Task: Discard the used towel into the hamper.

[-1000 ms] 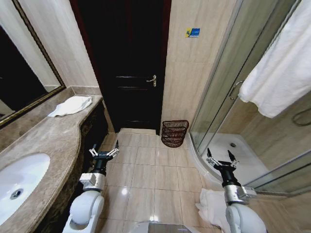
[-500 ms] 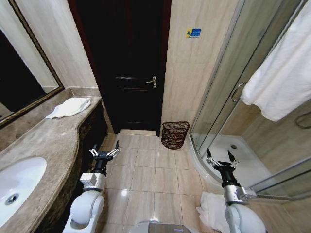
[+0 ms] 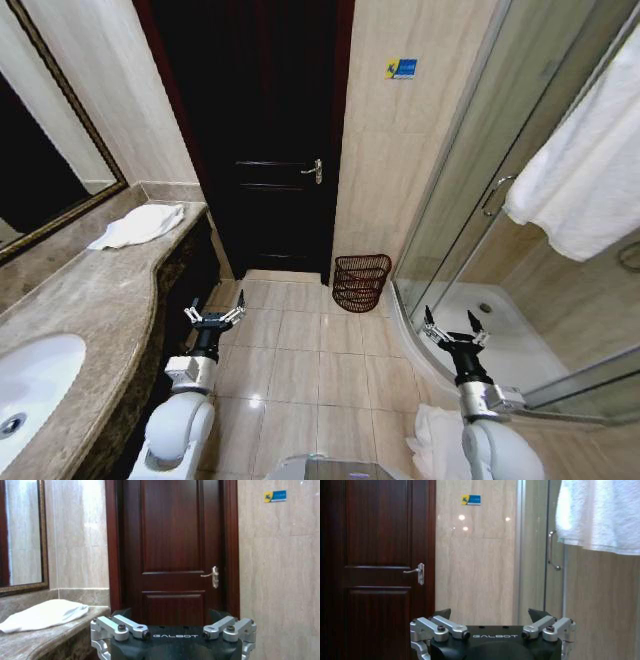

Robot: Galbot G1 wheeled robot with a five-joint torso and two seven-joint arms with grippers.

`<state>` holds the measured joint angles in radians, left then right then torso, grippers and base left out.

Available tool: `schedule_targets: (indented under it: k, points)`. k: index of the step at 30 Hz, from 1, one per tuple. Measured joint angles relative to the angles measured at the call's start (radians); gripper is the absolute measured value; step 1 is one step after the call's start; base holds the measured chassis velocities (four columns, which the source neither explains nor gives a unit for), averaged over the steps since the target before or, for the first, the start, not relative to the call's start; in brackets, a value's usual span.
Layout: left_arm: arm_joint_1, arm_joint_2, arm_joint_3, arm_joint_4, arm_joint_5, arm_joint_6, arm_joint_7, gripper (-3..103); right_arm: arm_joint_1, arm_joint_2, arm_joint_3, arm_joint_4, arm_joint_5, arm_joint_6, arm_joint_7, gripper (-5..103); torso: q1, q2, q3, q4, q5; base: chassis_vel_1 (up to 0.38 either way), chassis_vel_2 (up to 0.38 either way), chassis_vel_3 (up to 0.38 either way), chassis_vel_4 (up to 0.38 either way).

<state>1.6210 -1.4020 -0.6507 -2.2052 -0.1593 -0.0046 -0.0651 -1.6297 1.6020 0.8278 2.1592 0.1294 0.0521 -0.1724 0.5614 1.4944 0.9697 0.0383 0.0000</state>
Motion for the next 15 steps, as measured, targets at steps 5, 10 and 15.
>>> schedule_targets:
  k: [5,10,15]
  points:
    - [-0.001,0.001,0.001,0.000,-0.001,-0.001,0.000,100,0.002,-0.002,-0.001,-0.001,-0.003,-0.001,0.000,100,0.000,0.000,0.000,0.0000,0.0000,-0.027,0.092,0.086,-0.028]
    - [-0.002,0.004,0.000,0.001,-0.002,-0.001,0.000,100,0.002,-0.001,-0.003,-0.001,-0.007,-0.001,0.000,100,0.000,0.000,0.000,0.0001,0.0000,-0.031,0.098,0.104,-0.029]
    - [0.000,0.004,0.001,0.001,-0.002,-0.003,0.000,100,0.003,0.000,-0.007,-0.002,-0.013,-0.001,0.000,100,0.000,0.000,0.000,0.0001,0.0000,-0.037,0.105,0.103,-0.025]
